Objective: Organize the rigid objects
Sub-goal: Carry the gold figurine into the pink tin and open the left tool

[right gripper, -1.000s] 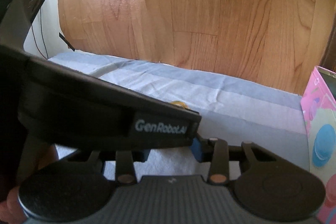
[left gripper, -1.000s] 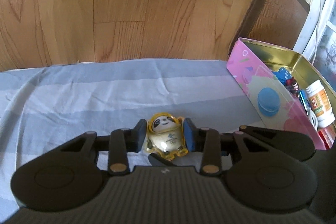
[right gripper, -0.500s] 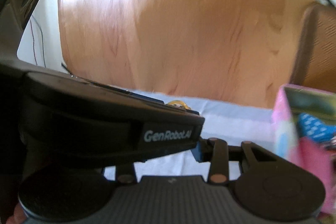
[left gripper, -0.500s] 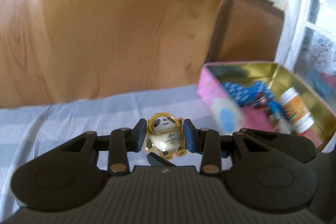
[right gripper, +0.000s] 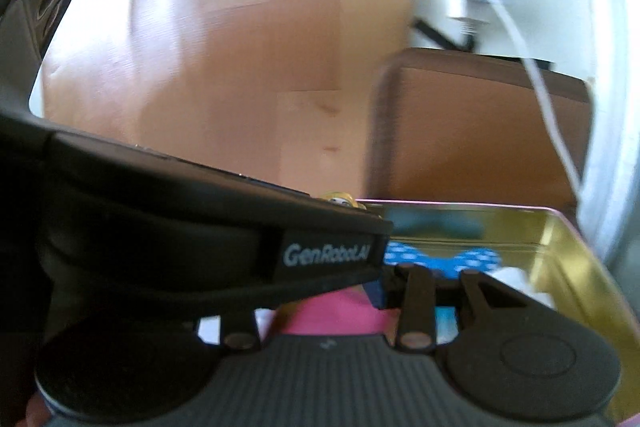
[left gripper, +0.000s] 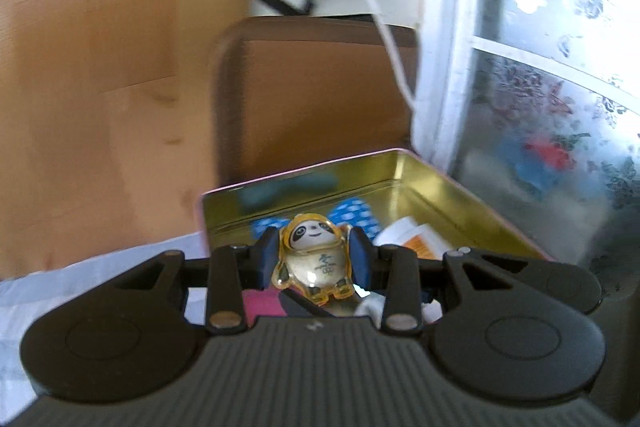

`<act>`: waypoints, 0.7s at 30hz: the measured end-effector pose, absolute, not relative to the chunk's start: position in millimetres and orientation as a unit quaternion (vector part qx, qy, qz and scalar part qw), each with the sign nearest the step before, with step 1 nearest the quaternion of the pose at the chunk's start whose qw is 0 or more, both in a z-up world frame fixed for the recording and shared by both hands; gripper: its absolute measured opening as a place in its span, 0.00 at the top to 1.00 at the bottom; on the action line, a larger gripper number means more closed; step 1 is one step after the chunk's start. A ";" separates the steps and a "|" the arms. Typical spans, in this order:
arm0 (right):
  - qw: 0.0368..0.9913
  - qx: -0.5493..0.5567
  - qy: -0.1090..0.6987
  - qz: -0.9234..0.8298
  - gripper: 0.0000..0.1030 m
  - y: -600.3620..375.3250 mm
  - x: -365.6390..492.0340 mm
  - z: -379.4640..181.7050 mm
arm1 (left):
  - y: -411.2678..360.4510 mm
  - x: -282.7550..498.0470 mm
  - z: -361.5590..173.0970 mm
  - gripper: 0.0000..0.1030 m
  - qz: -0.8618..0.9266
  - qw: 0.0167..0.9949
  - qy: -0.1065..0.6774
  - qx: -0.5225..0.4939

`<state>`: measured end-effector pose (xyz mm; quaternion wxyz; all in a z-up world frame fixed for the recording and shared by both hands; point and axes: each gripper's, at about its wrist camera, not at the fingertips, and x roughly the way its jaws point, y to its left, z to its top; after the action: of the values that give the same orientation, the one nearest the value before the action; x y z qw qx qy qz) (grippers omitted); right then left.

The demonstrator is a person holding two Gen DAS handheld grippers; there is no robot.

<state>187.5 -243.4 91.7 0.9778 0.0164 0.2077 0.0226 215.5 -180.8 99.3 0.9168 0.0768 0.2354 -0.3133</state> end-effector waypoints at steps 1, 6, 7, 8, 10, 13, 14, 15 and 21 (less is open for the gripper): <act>0.978 0.020 0.208 0.016 0.64 -253.7 187.7 92.0 | -191.0 216.5 99.0 0.61 -0.316 0.916 0.235 0.079; 0.977 0.036 0.211 -0.003 0.63 -299.2 196.3 86.5 | -226.2 230.8 95.4 0.58 -0.320 0.913 0.243 0.077; 0.977 0.038 0.211 -0.009 0.60 -305.3 199.9 84.8 | -229.7 233.8 95.3 0.59 -0.311 0.916 0.243 0.075; 0.976 0.036 0.212 -0.020 0.56 -310.7 204.0 82.5 | -230.8 234.2 95.3 0.51 -0.295 0.922 0.240 0.077; 0.974 0.037 0.220 -0.038 0.46 -320.3 208.9 77.4 | -228.0 232.5 98.7 0.33 -0.265 0.935 0.222 0.081; 0.971 0.069 0.224 -0.040 0.46 -336.7 200.1 71.9 | -212.4 225.8 104.8 0.11 -0.240 0.946 0.201 0.084; 0.971 0.075 0.223 -0.043 0.46 -337.9 195.1 71.5 | -205.4 221.8 106.9 0.09 -0.233 0.949 0.196 0.083; 0.971 0.079 0.220 -0.043 0.46 -337.8 188.6 72.0 | -198.3 217.2 108.6 0.04 -0.228 0.951 0.193 0.081; 0.986 0.070 0.143 -0.046 0.00 -304.0 118.4 97.8 | -149.9 171.4 114.1 0.00 -0.181 0.964 0.166 0.098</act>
<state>118.4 -304.0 97.8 0.9861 0.0701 0.1435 -0.0465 171.4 -149.9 114.1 0.9645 0.0977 0.1658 -0.1808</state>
